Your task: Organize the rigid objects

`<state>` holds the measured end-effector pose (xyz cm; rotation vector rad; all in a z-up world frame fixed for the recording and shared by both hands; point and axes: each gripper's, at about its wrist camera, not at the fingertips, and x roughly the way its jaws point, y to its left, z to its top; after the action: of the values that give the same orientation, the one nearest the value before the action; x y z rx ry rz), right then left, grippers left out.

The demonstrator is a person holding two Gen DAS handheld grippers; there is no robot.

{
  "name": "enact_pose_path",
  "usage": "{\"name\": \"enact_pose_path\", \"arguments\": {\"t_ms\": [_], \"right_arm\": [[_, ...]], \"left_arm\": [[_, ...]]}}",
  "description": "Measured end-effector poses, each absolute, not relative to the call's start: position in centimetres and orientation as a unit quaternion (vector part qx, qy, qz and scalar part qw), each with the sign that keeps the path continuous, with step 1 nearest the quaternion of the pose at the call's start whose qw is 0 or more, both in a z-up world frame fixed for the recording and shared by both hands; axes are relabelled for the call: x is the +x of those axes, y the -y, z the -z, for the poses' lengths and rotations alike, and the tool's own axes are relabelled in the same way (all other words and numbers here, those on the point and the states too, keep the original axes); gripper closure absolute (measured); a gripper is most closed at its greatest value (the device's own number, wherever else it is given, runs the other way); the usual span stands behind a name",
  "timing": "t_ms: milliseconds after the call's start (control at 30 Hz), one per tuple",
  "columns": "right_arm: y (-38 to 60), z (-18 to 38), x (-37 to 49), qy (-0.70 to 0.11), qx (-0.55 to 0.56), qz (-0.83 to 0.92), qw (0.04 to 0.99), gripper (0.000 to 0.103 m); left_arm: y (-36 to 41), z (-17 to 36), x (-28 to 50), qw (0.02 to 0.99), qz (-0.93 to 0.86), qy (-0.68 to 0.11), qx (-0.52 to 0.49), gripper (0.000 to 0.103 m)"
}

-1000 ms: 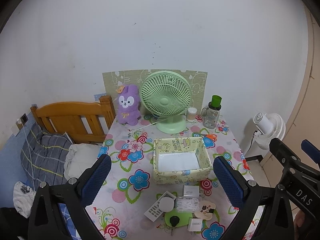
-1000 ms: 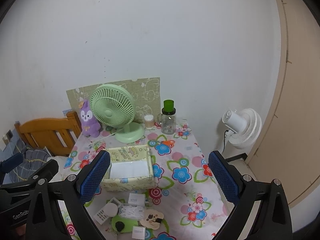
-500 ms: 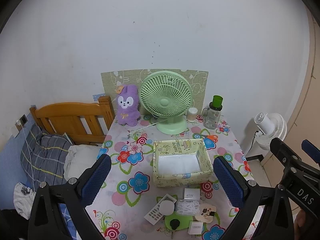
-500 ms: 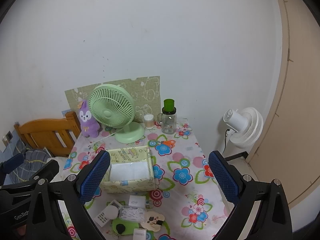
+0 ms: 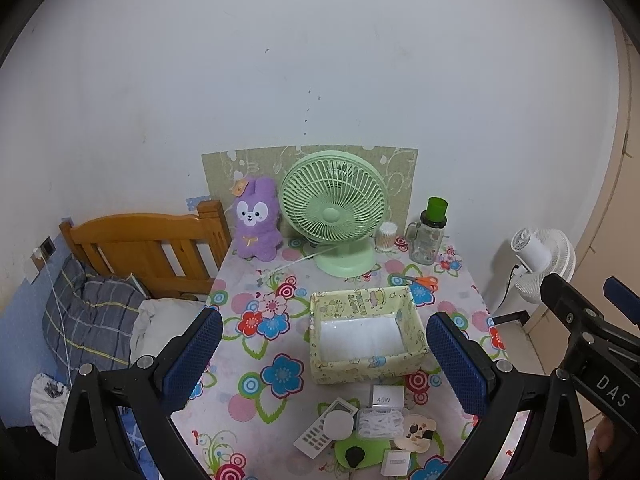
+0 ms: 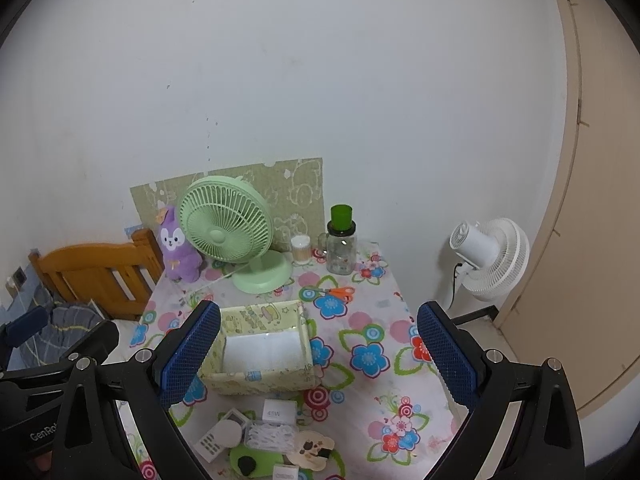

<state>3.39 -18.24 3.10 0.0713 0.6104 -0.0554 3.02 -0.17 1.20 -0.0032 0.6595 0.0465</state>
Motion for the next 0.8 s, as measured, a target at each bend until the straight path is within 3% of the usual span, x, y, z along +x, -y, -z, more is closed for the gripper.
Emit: {"name": "enact_pose_path", "arguments": {"t_ms": [800], "right_arm": [[18.5,-3.6,3.6,-0.299,0.037,0.047,0.952,0.003]], "left_arm": [[0.8,-1.7,4.0,0.947,-0.005,-0.322,0.006,0.000]]}}
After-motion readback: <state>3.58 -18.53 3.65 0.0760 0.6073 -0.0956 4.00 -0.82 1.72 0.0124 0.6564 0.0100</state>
